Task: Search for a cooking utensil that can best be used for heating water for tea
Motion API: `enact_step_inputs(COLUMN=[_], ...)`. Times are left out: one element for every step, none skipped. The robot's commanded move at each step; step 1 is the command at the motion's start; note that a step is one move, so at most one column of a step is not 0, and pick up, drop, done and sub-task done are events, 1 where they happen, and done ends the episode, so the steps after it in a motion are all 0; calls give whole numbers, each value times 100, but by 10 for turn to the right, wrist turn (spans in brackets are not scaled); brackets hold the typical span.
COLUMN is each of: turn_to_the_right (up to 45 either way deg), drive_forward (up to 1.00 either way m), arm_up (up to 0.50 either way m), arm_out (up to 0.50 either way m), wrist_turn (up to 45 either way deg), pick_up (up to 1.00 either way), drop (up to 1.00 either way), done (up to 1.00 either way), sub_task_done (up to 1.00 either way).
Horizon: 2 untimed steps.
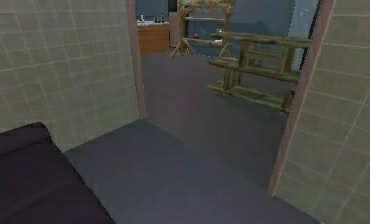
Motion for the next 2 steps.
enact_step_inputs(turn_to_the_right=[240,0], drive_forward=[0,45], arm_up=[0,0], arm_out=[0,0], wrist_turn=[0,0], pick_up=[0,0], drop=[0,0], done=[0,0], sub_task_done=[0,0])
